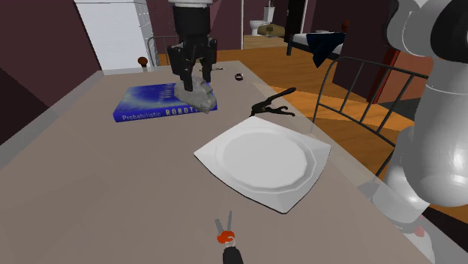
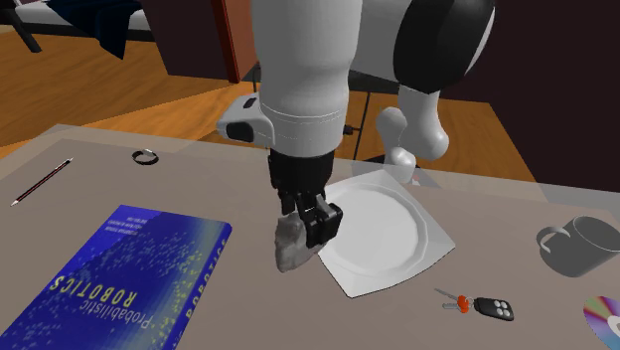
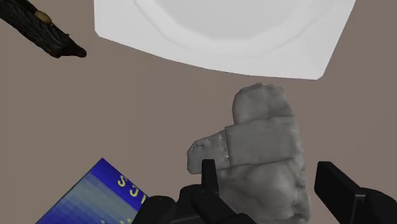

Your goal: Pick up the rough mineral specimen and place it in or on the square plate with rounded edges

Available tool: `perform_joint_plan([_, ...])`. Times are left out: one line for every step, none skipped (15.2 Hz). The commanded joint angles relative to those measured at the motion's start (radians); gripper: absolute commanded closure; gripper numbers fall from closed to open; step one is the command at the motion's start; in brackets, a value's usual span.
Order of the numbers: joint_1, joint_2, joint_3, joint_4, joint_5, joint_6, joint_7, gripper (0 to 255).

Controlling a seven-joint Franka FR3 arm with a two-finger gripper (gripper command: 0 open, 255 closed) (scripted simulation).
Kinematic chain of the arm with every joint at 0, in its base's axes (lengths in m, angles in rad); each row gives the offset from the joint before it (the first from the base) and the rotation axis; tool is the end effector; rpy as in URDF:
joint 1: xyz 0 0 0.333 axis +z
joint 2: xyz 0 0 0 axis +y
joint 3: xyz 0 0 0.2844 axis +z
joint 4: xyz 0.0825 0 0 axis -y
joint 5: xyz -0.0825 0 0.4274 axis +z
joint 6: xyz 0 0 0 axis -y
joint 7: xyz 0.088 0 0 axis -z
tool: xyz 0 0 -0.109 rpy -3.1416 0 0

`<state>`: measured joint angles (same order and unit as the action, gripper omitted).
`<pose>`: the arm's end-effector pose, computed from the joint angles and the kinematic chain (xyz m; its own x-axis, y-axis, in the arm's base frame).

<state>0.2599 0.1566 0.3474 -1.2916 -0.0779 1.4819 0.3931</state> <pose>0.5320 0.3361 0.6345 0.9788 0.1991 0.0487 0.1991 -0.9800 0.0059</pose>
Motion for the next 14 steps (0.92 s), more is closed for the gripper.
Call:
perform_joint_plan([-0.013,-0.098,0.001,-0.121,0.033,0.029,-0.002,255])
perform_joint_plan([-0.017,-0.143,-0.001,-0.171,0.049,0.037,-0.006,255])
perform_joint_plan([-0.02,-0.187,-0.003,-0.218,0.064,0.042,-0.01,255])
perform_joint_plan([-0.022,-0.231,-0.006,-0.262,0.079,0.046,-0.013,255])
perform_joint_plan([-0.022,-0.273,-0.009,-0.304,0.093,0.047,-0.017,255])
perform_joint_plan([-0.022,-0.314,-0.012,-0.343,0.106,0.048,-0.02,255])
perform_joint_plan([-0.021,-0.355,-0.015,-0.381,0.119,0.046,-0.024,255])
perform_joint_plan([-0.019,-0.395,-0.019,-0.416,0.131,0.044,-0.027,255])
perform_joint_plan([-0.016,-0.434,-0.023,-0.449,0.143,0.04,-0.029,255])
perform_joint_plan([-0.012,-0.473,-0.027,-0.481,0.153,0.034,-0.031,255])
perform_joint_plan([-0.008,-0.511,-0.031,-0.511,0.164,0.028,-0.033,255])
perform_joint_plan([-0.003,-0.548,-0.035,-0.54,0.173,0.02,-0.034,255])
perform_joint_plan([0.002,-0.585,-0.038,-0.566,0.183,0.011,-0.035,255])
perform_joint_plan([0.01,-0.639,-0.043,-0.603,0.196,-0.005,-0.035,255])
